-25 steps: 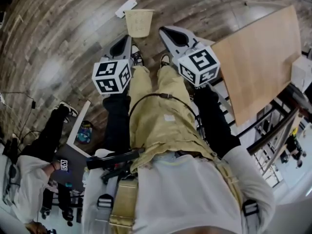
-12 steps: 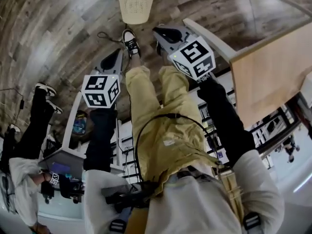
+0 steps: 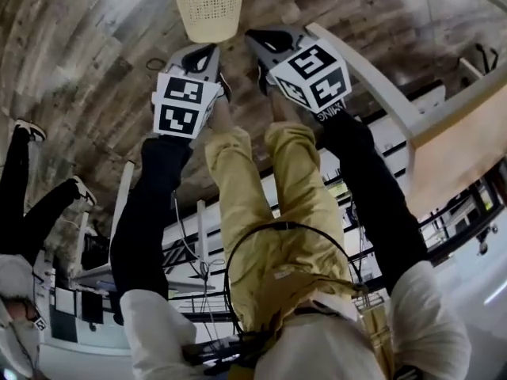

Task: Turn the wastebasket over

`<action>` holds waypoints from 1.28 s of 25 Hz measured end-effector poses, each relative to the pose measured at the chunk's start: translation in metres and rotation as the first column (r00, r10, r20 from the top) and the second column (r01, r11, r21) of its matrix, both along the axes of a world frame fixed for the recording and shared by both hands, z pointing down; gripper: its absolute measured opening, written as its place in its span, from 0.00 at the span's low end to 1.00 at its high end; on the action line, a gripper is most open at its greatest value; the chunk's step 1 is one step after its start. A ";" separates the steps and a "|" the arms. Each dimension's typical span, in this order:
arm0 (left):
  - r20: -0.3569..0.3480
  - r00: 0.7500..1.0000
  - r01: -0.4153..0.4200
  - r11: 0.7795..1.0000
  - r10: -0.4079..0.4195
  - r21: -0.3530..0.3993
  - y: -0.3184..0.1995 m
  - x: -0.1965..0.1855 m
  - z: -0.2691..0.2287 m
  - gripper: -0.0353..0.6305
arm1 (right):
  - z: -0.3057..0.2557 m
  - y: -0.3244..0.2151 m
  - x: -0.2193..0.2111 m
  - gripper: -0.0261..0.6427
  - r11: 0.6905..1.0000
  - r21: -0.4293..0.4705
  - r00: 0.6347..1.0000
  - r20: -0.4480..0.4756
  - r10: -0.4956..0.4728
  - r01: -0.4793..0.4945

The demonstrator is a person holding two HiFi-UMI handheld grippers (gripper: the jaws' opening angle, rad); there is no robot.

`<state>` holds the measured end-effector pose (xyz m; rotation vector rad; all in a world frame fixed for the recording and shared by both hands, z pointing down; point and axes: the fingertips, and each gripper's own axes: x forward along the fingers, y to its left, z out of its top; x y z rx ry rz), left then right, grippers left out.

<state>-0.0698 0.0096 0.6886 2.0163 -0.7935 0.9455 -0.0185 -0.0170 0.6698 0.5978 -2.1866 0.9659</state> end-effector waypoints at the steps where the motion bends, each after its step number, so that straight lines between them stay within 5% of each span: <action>1: 0.022 1.000 -0.022 0.999 0.022 0.024 -0.009 0.001 0.014 0.06 | 0.008 -0.002 0.001 0.07 1.000 -0.007 1.000 -0.002 0.005 -0.005; 8: 0.135 0.991 0.005 1.000 -0.009 0.026 -0.063 -0.011 0.102 0.06 | 0.041 -0.010 0.010 0.07 0.999 -0.046 1.000 -0.008 0.009 -0.009; 16: 0.286 0.943 -0.188 0.982 0.170 0.035 -0.109 -0.019 0.194 0.21 | 0.081 -0.019 0.033 0.07 0.995 -0.089 0.999 -0.007 0.035 -0.035; 19: 0.346 0.897 -0.294 0.956 0.274 0.005 -0.120 -0.020 0.225 0.25 | 0.095 -0.018 0.039 0.07 0.993 -0.106 0.999 -0.002 0.049 -0.049; 24: 0.393 0.803 -0.466 0.883 0.449 -0.055 -0.128 -0.018 0.260 0.25 | 0.111 -0.010 0.044 0.07 0.989 -0.136 0.999 0.002 0.052 -0.051; 28: 0.319 0.786 -0.528 0.843 0.530 -0.100 -0.131 0.001 0.258 0.22 | 0.115 -0.006 0.050 0.07 0.988 -0.147 0.999 0.005 0.047 -0.046; 32: 0.326 0.738 -0.580 0.803 0.590 -0.139 -0.127 0.007 0.251 0.14 | 0.110 -0.013 0.054 0.07 0.989 -0.138 0.998 0.009 0.061 -0.059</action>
